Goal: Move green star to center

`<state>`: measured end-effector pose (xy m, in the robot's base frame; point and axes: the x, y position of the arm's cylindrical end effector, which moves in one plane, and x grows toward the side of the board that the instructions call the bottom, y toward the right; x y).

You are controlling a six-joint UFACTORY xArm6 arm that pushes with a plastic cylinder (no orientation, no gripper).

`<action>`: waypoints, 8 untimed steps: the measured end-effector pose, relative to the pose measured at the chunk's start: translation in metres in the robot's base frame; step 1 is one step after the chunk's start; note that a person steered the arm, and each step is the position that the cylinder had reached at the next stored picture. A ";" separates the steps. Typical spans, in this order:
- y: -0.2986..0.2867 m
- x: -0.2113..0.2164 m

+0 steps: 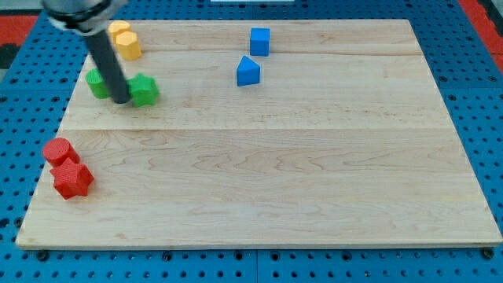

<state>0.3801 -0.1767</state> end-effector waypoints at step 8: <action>0.116 -0.001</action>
<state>0.3788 -0.0606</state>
